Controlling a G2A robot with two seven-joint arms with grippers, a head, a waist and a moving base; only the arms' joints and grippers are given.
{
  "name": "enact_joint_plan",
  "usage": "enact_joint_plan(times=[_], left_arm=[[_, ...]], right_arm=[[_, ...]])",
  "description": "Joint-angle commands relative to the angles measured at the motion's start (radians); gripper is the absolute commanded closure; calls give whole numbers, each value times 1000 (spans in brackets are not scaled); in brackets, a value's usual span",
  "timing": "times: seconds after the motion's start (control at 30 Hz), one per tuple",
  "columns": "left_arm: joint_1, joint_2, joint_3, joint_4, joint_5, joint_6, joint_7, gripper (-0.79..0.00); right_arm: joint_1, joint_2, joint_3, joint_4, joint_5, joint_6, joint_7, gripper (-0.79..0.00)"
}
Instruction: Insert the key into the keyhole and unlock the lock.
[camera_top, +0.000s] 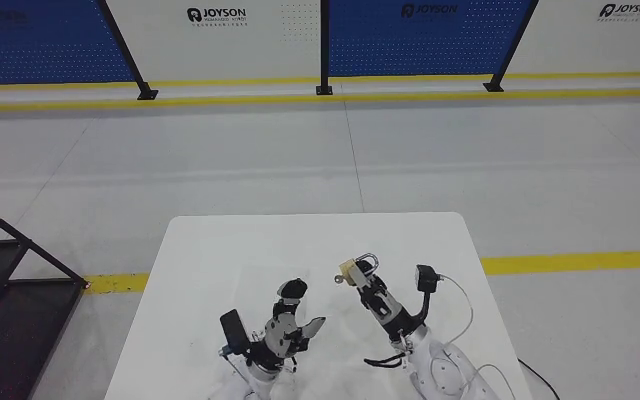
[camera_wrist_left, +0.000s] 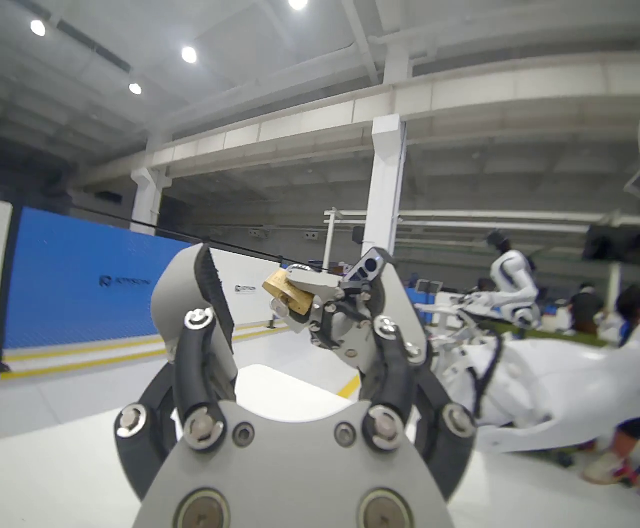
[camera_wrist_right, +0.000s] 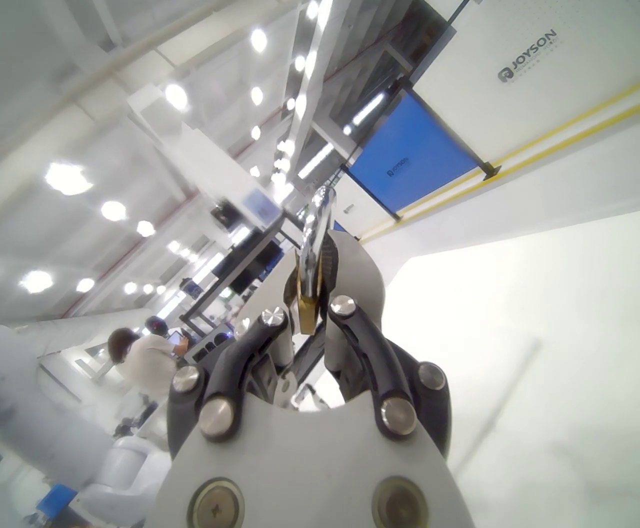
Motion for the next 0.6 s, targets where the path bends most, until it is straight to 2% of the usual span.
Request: enact_joint_plan(times=[0.0, 0.13, 0.23, 0.4, 0.5, 0.57], left_arm=[[70, 24, -77, -58, -103, -157, -133, -785], [182, 64, -229, -138, -303, -288, -367, -785], [234, 87, -325, -187, -446, -311, -522, -785], [286, 112, -412, -226, -653, -316, -709, -785], [297, 121, -440, -230, -753, -297, -779, -785], [297, 122, -443, -231, -763, -295, -785, -785]], right_arm=[[25, -3, -21, 15, -42, 51, 31, 0], [92, -18, -103, 67, -138, 184, 107, 0], [151, -34, -183, 113, -205, 272, 169, 0], [235, -68, -321, 197, -294, 384, 267, 0], [278, -89, -380, 248, -312, 425, 288, 0], [304, -102, -413, 284, -322, 448, 303, 0]])
